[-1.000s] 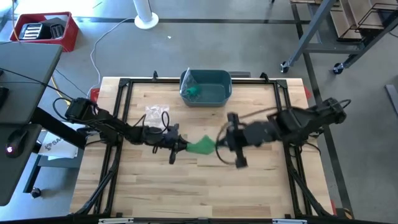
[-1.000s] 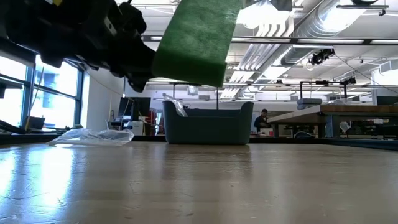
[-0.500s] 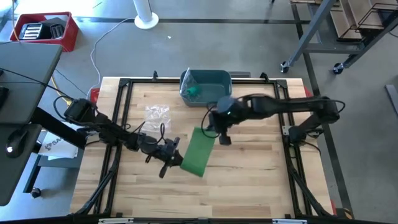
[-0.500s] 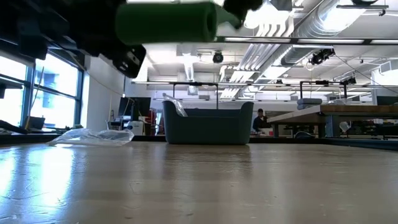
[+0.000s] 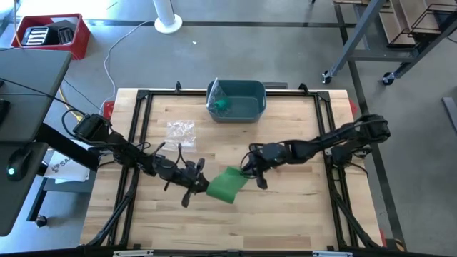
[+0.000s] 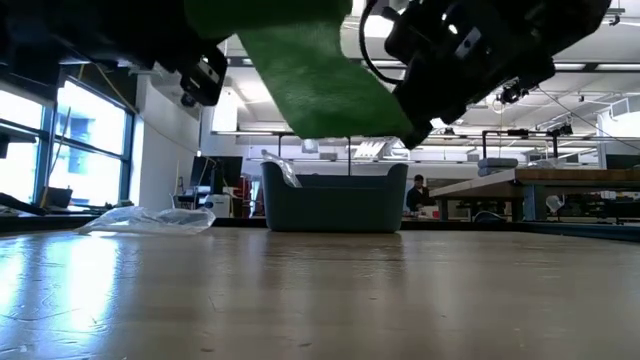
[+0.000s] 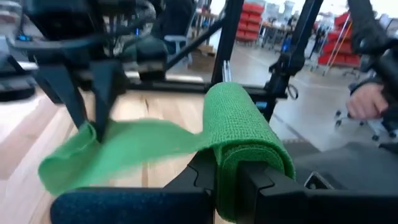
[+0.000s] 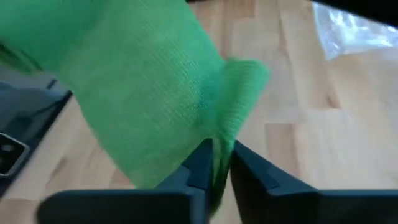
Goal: Roll bandage
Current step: Roll the green bandage
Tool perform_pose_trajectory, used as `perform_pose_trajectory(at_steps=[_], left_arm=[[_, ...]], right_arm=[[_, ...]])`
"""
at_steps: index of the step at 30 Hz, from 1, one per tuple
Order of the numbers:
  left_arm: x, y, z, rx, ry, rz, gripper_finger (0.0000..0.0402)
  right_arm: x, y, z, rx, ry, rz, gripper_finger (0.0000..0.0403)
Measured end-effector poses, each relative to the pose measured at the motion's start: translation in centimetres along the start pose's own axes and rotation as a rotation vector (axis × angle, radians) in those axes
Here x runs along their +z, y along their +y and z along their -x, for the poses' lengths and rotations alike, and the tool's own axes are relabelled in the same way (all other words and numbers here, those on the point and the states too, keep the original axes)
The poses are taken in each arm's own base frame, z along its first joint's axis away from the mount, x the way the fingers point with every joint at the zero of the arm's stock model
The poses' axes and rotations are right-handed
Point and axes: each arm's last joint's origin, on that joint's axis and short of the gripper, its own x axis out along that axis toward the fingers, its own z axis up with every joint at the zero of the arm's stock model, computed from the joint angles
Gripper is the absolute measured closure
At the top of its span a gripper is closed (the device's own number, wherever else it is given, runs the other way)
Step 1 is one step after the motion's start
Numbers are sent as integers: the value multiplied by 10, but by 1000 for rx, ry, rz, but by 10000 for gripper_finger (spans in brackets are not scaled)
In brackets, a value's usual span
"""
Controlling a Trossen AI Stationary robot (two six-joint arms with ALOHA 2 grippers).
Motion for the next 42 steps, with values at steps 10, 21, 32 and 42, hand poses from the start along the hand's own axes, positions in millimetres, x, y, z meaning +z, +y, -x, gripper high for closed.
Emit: perform_pose_trajectory(at_steps=[10, 21, 32, 42], left_arm=[[11, -2, 0, -17, -105, 51, 387], [32, -8, -18, 10, -125, -32, 387], [48, -12, -34, 28, -77, -105, 387], [49, -10, -34, 48, -89, -120, 387]], right_arm=[[16, 36, 2, 45, 109, 28, 256], [41, 126, 36, -235, -209, 294, 270], [35, 168, 47, -397, -343, 469, 270], [34, 166, 45, -327, -327, 467, 269]])
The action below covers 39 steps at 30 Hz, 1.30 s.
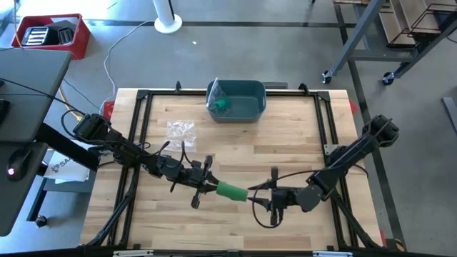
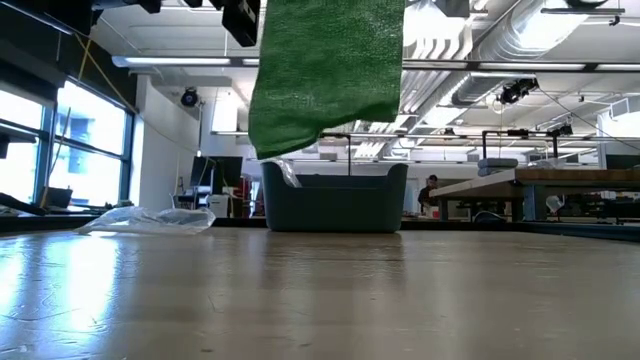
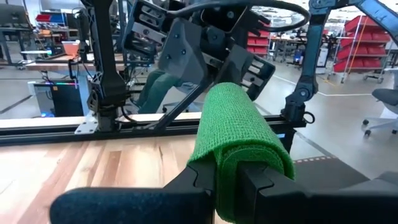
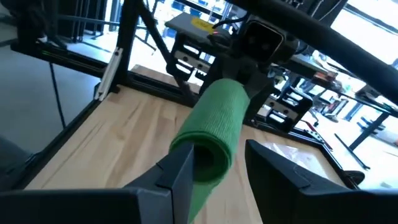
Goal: Roll bandage
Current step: Roll the green bandage
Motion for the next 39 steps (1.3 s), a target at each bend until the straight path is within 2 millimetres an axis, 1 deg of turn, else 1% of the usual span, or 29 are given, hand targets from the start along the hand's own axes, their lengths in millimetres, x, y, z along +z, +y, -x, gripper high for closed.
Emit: perform_pose_trajectory(at_steps=[5, 9, 15, 23, 31, 33, 35, 39], left_arm=[[0, 0, 0, 0, 0, 0, 387], [0, 0, 0, 1, 0, 0, 387], [1, 0, 0, 0, -6, 1, 387], [2, 1, 0, 39, -21, 20, 386], [2, 2, 0, 68, -28, 31, 366], [2, 2, 0, 72, -28, 42, 359], [2, 2, 0, 73, -28, 42, 348], [2, 2, 0, 74, -24, 41, 323]], right_arm=[[-4, -6, -6, -10, 27, 7, 269], [-7, -6, -6, -1, 46, 43, 269], [-6, -7, -7, 4, 36, 82, 269], [-4, -13, -12, -25, 16, 56, 270], [-4, -19, -16, -49, 13, 60, 271], [-5, -20, -17, -52, 14, 55, 279], [-5, -20, -17, -52, 14, 54, 296], [-4, -20, -17, -52, 12, 52, 360]])
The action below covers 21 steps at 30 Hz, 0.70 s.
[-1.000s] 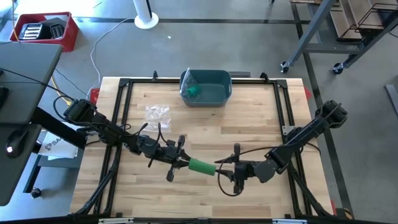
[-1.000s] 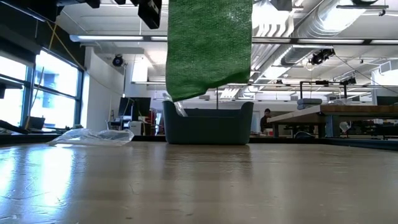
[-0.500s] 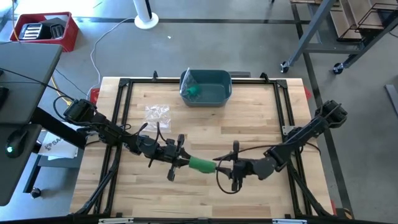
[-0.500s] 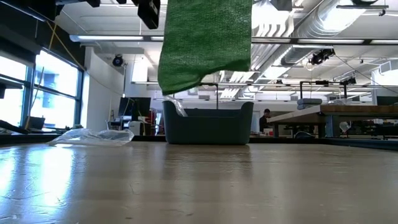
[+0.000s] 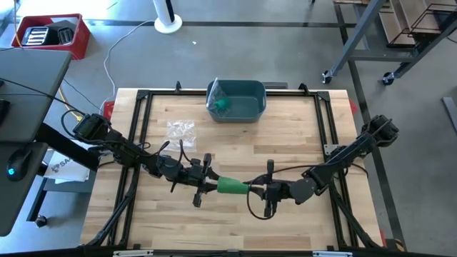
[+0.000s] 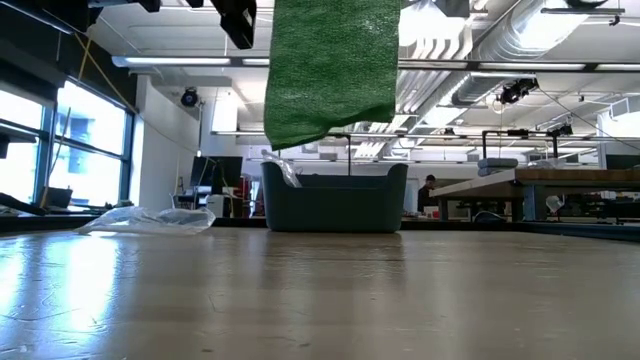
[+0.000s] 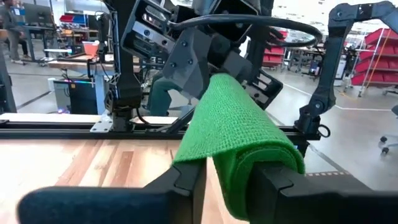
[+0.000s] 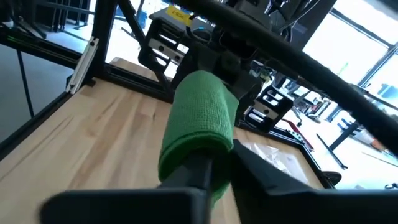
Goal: Roll bandage
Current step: Roll the green bandage
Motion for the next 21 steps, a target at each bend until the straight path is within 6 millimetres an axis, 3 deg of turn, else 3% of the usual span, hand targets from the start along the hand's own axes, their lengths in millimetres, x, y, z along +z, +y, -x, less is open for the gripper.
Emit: perform_pose_trajectory(at_steps=[3, 7, 12, 21], left_arm=[[-1, 0, 1, 2, 20, -5, 303], [-3, 2, 7, 13, 82, -21, 284], [3, 4, 20, 10, 168, -64, 273], [15, -18, 28, -38, 66, -445, 269]], right_arm=[[0, 0, 0, 1, 4, 8, 393], [0, 2, 3, -39, 19, 14, 382], [2, 3, 16, -39, 48, 72, 397], [-19, -25, 40, 103, -81, -90, 392]])
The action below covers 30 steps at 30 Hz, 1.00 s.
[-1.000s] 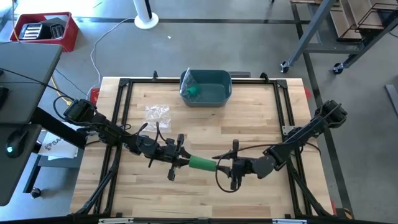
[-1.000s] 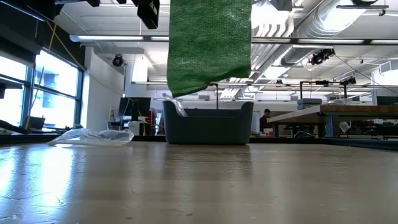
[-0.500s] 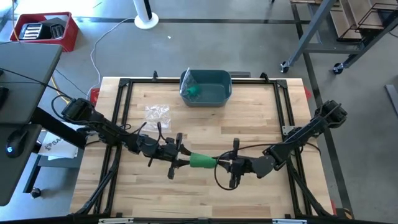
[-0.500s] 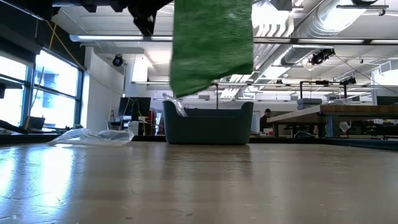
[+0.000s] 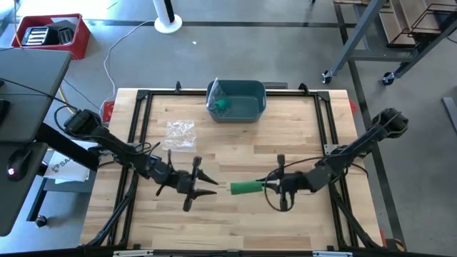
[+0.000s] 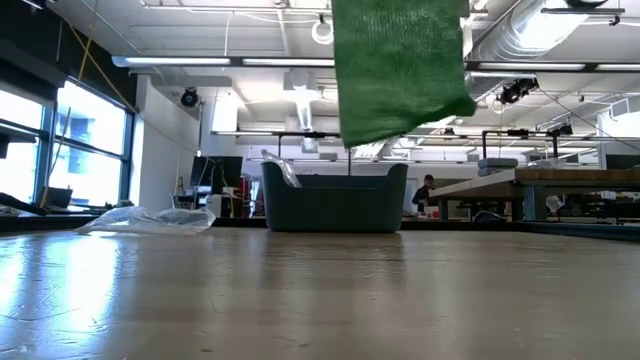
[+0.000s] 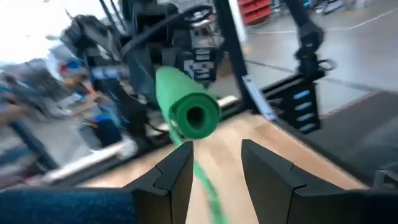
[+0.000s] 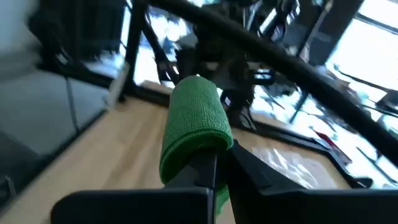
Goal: Roll bandage
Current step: Roll the green bandage
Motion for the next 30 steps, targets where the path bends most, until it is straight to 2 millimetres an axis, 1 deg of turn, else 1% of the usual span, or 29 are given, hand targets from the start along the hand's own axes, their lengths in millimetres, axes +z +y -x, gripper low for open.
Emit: perform_pose_trajectory(at_steps=[3, 5, 8, 12, 15, 19, 24, 30], left_arm=[[5, -1, 1, 62, -25, -64, 261], [9, 1, 2, 91, -57, -67, 254], [13, 5, 2, 110, -108, -56, 241], [20, 8, -2, 113, -114, -55, 219], [25, 9, -9, 100, -104, -64, 205], [26, 7, -21, 73, -38, -123, 191], [26, 5, -31, 97, -6, -142, 187], [29, 9, -34, 138, -4, -91, 187]], right_arm=[[-10, -9, 2, 60, -94, -41, 394], [-15, -13, 2, 91, -147, -63, 394], [-20, -19, -1, 103, -159, -84, 395], [-21, -24, -3, 103, -160, -92, 395], [-21, -25, -4, 100, -162, -94, 395], [-21, -26, -5, 97, -161, -94, 395], [-20, -26, -5, 96, -164, -95, 395], [-20, -26, -5, 96, -164, -104, 395]])
